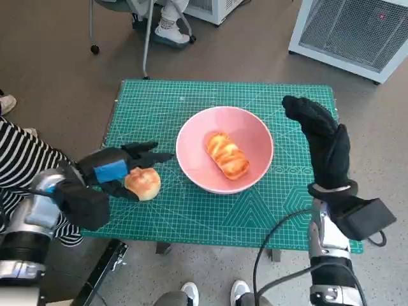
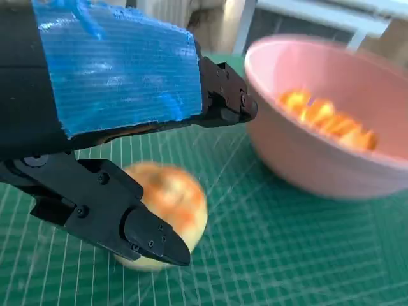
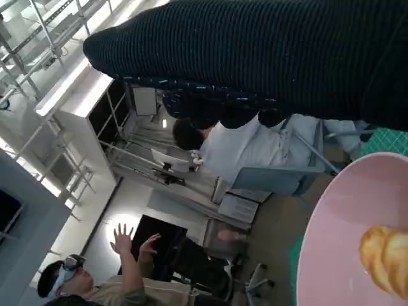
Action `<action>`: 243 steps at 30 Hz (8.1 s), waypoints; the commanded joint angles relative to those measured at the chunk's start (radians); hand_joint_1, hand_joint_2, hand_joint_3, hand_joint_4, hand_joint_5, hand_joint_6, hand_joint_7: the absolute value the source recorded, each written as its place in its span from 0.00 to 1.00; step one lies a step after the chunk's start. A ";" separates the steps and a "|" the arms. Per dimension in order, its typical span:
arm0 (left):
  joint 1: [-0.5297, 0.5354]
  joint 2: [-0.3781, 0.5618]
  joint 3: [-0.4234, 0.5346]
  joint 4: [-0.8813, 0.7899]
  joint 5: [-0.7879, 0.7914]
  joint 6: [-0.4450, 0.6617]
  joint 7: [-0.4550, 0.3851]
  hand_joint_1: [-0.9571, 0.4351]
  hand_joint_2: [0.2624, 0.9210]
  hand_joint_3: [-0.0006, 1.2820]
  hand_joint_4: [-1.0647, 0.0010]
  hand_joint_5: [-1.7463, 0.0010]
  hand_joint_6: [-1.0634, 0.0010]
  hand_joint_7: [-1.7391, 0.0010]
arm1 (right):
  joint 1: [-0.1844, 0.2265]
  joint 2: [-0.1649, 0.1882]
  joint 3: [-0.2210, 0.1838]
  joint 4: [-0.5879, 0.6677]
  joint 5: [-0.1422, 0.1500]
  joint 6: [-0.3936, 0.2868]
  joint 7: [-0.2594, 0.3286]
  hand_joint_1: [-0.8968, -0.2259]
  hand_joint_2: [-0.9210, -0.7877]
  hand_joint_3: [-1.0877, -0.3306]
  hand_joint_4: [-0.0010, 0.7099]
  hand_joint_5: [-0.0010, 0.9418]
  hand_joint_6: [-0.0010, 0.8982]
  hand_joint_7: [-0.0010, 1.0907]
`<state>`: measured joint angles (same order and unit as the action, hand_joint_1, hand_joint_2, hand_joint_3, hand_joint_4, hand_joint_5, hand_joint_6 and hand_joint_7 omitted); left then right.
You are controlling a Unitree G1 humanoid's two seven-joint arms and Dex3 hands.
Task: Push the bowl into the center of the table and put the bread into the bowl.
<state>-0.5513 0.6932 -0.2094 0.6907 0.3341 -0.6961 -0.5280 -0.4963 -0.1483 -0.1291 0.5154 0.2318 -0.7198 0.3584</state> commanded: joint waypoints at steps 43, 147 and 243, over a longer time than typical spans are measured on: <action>-0.054 0.043 0.052 -0.189 -0.006 0.129 0.110 0.69 1.00 0.04 0.33 0.33 0.40 0.35 | 0.020 -0.009 -0.013 0.004 0.007 0.027 0.025 0.21 0.00 0.40 0.23 0.00 0.00 0.50; -0.248 -0.285 0.070 -0.136 -0.218 0.297 -0.076 0.44 0.85 0.01 0.91 1.00 0.81 1.00 | -0.002 -0.015 -0.032 -0.049 0.052 0.078 0.056 0.24 0.00 0.44 0.25 0.01 0.02 0.53; -0.073 -0.623 0.319 -0.310 -0.667 0.200 0.049 0.26 1.00 0.17 0.88 0.98 1.00 0.70 | -0.098 -0.007 -0.015 -0.184 -0.008 0.236 -0.035 0.20 0.00 0.52 0.29 0.01 0.06 0.51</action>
<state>-0.6374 0.0710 0.1064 0.4028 -0.3208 -0.5036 -0.4715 -0.6198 -0.1556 -0.1484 0.3303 0.2310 -0.5008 0.3307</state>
